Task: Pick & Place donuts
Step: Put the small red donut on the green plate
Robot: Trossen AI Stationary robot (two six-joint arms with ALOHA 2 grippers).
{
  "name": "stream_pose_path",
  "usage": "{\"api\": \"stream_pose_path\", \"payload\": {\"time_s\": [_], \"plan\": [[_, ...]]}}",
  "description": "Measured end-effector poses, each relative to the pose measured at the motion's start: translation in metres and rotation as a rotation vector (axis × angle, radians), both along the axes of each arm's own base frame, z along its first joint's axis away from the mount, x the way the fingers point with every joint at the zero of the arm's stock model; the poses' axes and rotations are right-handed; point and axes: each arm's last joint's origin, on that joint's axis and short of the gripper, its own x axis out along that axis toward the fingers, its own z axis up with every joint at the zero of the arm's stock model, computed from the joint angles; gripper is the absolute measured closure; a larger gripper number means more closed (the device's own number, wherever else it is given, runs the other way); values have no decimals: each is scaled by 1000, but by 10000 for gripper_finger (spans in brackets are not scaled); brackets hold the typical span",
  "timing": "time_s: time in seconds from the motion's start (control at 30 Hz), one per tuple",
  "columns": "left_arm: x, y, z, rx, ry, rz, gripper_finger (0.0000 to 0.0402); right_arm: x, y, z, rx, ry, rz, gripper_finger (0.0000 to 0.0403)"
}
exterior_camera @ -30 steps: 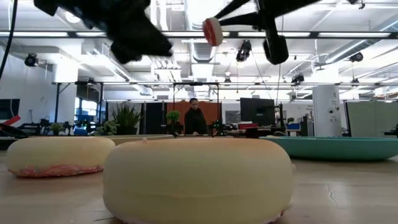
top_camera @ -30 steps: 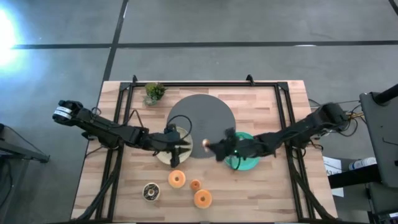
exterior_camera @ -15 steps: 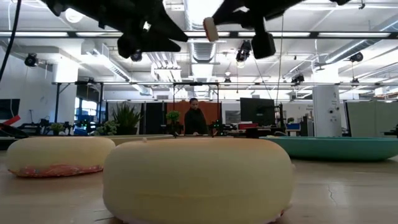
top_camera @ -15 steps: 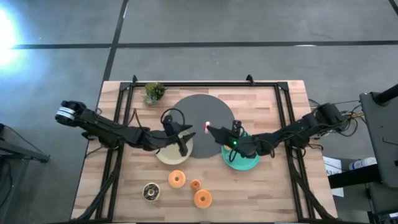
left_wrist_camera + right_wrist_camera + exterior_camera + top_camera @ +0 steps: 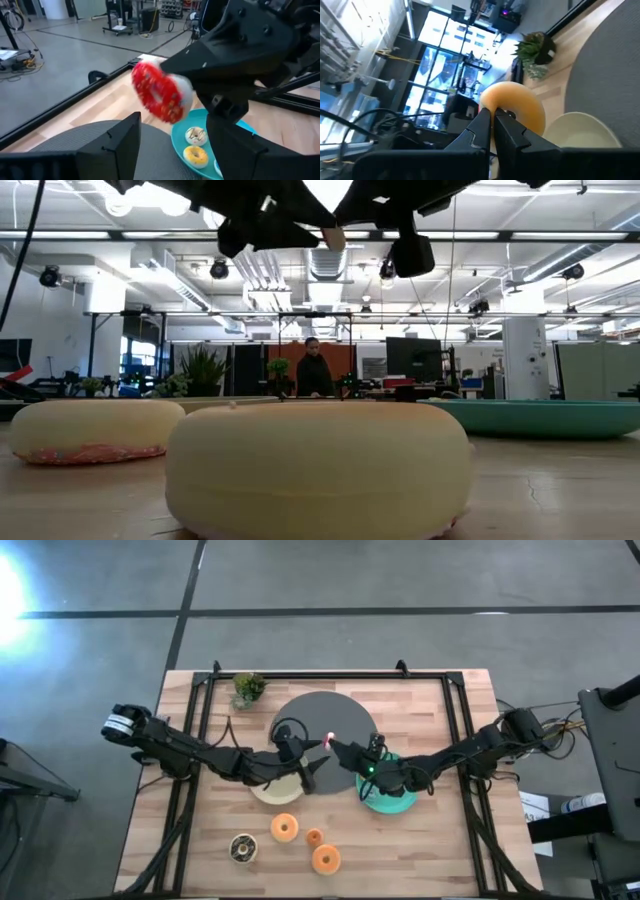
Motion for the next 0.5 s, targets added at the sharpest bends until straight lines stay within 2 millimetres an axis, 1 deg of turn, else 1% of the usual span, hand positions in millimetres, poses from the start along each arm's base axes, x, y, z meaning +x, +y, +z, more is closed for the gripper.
{"api": "stream_pose_path", "payload": {"time_s": [0.17, 0.33, 0.4, 0.5], "plan": [[9, -2, 0, 10, 8, -2, 202, 1, 0, 1, -2, -2, -2, 394], [8, 0, 3, 21, 1, 54, 203, 1, 3, 0, -6, 0, 5, 394], [7, 1, 3, 29, 8, 64, 210, 1, 3, 0, -5, -1, 7, 394], [8, 1, 4, 43, 18, 62, 236, 1, 4, 0, -5, -1, 8, 394]]}}
